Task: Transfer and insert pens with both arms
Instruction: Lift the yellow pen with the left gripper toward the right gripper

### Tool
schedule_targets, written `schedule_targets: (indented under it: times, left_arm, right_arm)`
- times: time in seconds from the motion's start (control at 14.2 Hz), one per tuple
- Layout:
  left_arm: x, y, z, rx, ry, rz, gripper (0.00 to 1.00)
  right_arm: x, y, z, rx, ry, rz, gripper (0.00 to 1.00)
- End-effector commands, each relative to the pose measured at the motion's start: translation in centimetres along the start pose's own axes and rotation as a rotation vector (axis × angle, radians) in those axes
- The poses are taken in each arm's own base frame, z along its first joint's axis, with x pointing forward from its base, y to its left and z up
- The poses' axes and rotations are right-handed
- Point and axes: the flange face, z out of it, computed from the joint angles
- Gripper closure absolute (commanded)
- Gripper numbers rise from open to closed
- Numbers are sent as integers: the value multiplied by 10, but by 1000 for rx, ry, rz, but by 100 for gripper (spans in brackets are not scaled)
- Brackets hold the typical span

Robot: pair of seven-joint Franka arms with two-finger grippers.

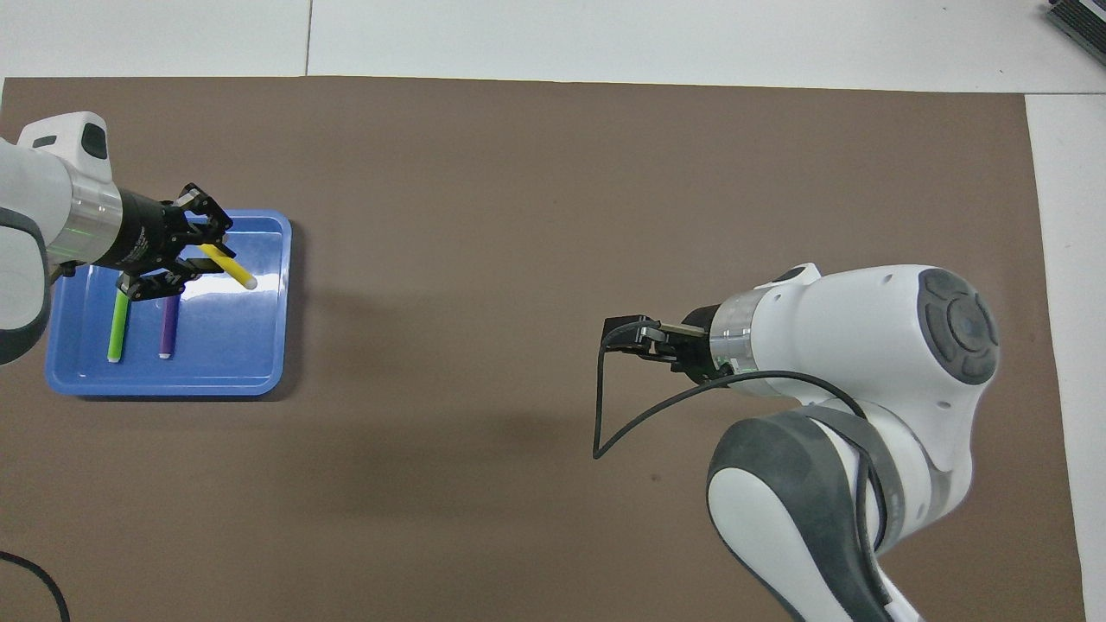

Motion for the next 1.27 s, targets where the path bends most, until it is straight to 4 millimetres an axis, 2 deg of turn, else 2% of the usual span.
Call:
schedule_targets:
  times: [0.0,0.07,0.14,0.35,0.49,0.63,0.78,0.99,1.06,1.2]
  left_arm:
    - [-34,7,-33,-51,-24,-170,100]
    - [-44,10,-42,-78,-40,-232,100]
    - [-54,11,-51,-92,-46,-286,100]
    - [-75,16,-64,-128,-97,-429,100]
    - [-95,23,-66,-133,-138,-493,100]
    - [-124,34,-64,-120,-152,-515,100]
    - [-145,41,-62,-110,-163,-546,100]
    - [-156,41,-65,-101,-214,-628,100]
    - [-158,40,-65,-96,-236,-641,100]
    - [-162,39,-67,-92,-269,-647,100]
  right_arm:
    - [1,-5,0,61,-2,40,0]
    - [0,-9,-1,92,-13,57,0]
    - [-7,-22,3,134,-35,66,0]
    - [-9,-43,-2,252,-28,117,0]
    - [-8,-55,-16,349,-38,166,0]
    - [-6,-68,-31,426,-46,190,0]
    - [-1,-82,-36,507,-39,239,0]
    - [-32,-123,-11,547,46,261,0]
    - [-40,-132,-1,550,55,277,0]
    - [-43,-141,4,563,78,284,0]
